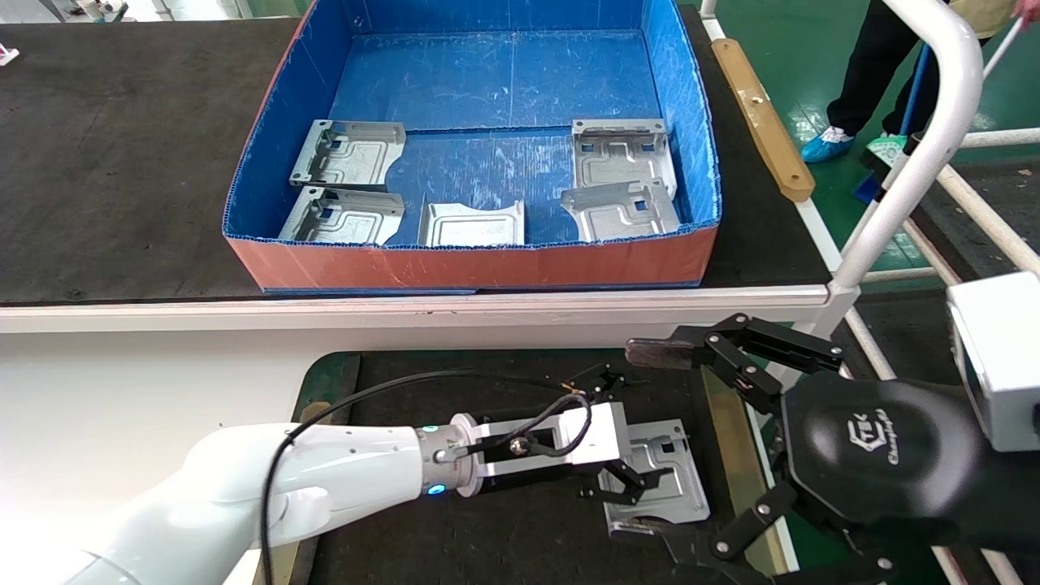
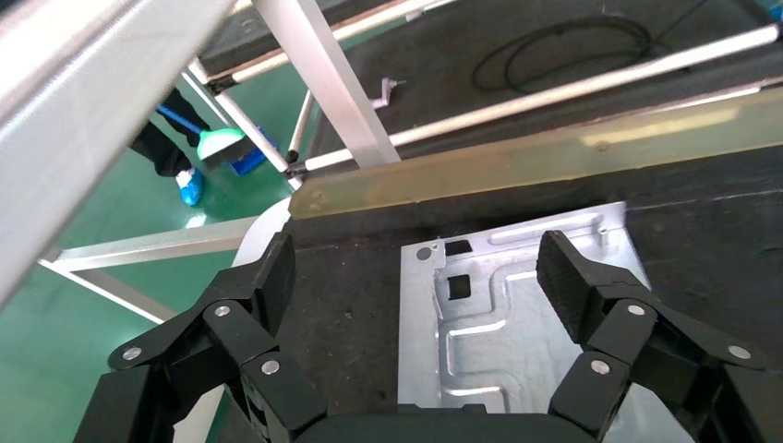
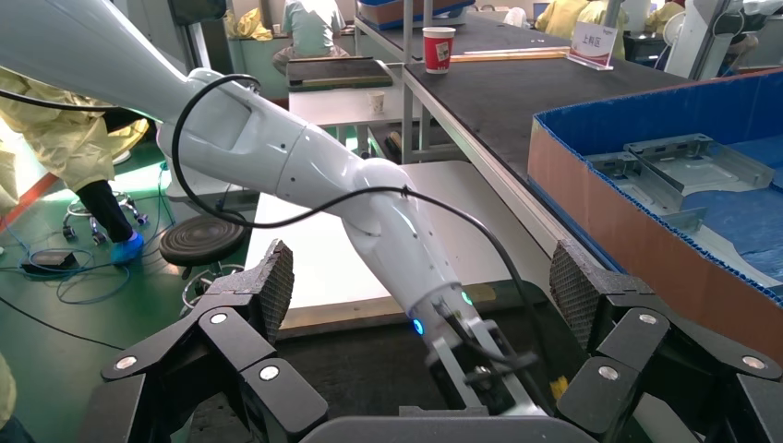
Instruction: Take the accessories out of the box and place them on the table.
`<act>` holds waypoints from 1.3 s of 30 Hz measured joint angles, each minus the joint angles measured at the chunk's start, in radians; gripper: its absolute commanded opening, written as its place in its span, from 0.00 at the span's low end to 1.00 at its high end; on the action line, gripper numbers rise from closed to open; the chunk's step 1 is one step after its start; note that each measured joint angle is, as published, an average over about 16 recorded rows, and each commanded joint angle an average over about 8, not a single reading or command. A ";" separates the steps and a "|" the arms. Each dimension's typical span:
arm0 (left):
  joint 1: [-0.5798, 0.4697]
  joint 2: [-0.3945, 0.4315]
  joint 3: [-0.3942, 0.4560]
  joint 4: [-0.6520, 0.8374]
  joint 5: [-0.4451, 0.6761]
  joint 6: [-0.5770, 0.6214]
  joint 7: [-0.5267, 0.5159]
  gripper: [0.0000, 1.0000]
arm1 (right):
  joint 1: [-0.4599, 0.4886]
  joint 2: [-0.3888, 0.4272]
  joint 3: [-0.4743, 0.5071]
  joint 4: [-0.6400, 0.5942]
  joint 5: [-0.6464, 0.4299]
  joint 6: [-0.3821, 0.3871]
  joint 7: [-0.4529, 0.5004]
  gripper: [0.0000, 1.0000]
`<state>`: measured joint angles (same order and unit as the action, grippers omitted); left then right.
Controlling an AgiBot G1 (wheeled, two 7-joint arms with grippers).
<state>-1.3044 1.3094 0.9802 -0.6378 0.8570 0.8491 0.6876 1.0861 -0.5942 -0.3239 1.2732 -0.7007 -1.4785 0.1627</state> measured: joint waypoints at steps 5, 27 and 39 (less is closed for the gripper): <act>0.017 -0.052 -0.006 -0.067 -0.025 0.037 -0.025 1.00 | 0.000 0.000 0.000 0.000 0.000 0.000 0.000 1.00; 0.084 -0.223 -0.093 -0.269 -0.099 0.155 -0.154 1.00 | 0.000 0.000 0.000 -0.001 0.001 0.000 0.000 1.00; 0.116 -0.325 -0.223 -0.351 -0.106 0.260 -0.308 1.00 | 0.000 0.000 -0.001 -0.001 0.001 0.000 -0.001 1.00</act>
<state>-1.1885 0.9841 0.7573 -0.9885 0.7512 1.1091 0.3795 1.0864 -0.5939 -0.3247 1.2723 -0.6998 -1.4782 0.1620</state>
